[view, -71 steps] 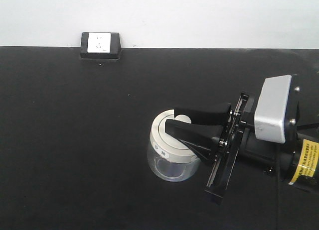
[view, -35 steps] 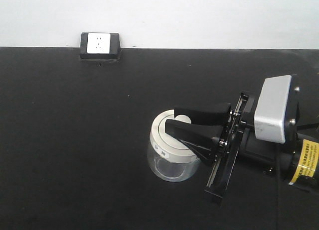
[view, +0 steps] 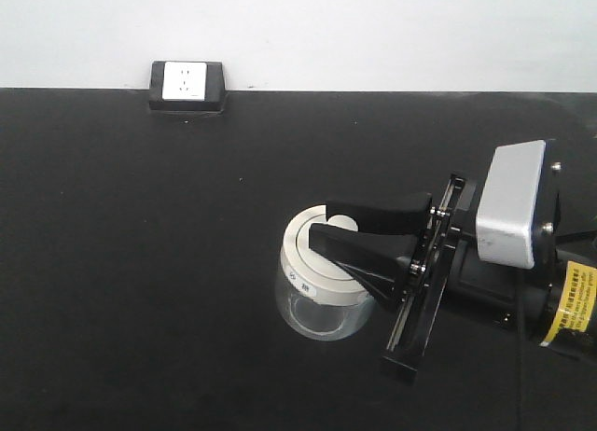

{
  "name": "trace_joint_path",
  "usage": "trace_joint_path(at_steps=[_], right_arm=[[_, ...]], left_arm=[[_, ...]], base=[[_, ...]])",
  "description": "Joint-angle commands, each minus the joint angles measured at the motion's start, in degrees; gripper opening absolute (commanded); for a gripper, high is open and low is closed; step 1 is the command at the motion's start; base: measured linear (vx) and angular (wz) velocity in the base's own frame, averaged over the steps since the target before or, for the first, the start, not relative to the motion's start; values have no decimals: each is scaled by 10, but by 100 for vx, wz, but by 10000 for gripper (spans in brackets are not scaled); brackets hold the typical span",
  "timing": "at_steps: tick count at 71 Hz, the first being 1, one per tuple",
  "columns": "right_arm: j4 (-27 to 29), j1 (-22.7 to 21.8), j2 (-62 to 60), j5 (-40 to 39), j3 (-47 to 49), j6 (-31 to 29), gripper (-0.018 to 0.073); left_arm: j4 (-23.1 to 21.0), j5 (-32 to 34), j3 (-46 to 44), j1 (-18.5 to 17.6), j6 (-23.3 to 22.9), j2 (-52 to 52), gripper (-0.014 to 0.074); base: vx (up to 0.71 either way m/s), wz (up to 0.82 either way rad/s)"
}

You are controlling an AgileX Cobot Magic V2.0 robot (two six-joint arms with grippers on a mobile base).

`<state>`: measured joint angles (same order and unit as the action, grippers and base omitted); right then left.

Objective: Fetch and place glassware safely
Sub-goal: 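Hold the jar in the right gripper above the black bench top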

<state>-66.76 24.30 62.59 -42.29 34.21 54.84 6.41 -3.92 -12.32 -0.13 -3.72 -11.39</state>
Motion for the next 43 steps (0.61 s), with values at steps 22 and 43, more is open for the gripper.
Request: trace_joint_path(at_steps=[22, 43], right_arm=[[39, 0, -10, -40, 19, 1, -1], [48, 0, 22, 6, 37, -26, -1]], left_arm=[[-5, 39, -15, -1, -4, -7, -7], [-5, 39, -15, -1, -4, -7, -7]], base=[[0, 0], [0, 0]])
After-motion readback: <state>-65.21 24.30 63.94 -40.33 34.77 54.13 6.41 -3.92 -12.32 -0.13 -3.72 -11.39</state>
